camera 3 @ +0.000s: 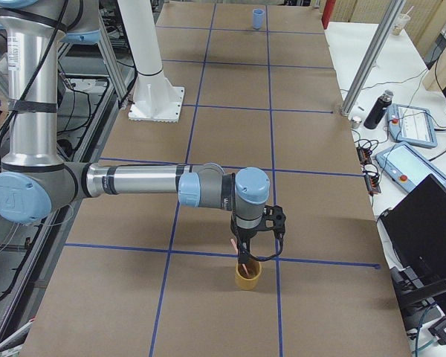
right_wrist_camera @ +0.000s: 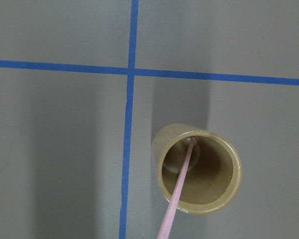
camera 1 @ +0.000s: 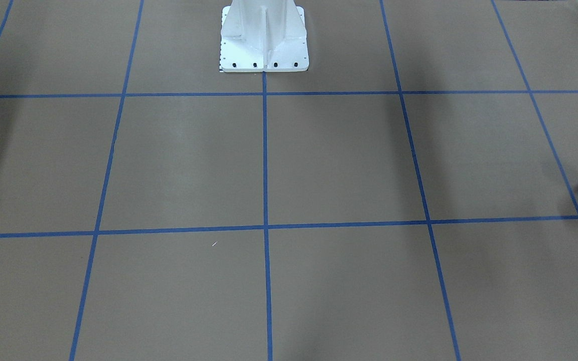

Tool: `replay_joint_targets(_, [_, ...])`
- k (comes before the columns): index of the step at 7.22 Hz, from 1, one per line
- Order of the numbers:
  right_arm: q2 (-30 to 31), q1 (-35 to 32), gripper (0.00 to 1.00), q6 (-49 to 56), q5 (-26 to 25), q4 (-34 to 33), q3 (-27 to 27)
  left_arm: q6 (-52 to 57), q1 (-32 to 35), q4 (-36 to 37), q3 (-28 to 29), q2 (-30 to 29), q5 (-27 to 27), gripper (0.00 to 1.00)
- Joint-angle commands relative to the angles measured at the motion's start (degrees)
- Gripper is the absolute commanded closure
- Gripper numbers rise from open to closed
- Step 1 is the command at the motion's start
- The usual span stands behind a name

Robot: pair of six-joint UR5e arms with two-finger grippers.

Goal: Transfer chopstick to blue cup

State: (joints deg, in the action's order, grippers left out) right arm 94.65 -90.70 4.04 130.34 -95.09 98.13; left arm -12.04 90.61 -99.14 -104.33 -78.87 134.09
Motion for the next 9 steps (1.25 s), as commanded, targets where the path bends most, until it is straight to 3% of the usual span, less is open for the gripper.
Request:
replay_joint_targets(1, [0.0,0.0,0.0,0.0,0.09,0.08,-0.48,0.0,0.01,0.0,-0.08,0.03,0.03,0.02])
replay_joint_targets(5, [-0.43,0.0,0.0,0.0,0.09,0.08,-0.66,-0.18,0.01,-0.27,-0.08,0.91,-0.58,0.02])
replay_joint_targets(9, [-1.13,0.0,0.0,-1.05,1.83,0.08,-0.83,-0.27,-0.34,-0.97,4.74,-0.84,-0.58,0.02])
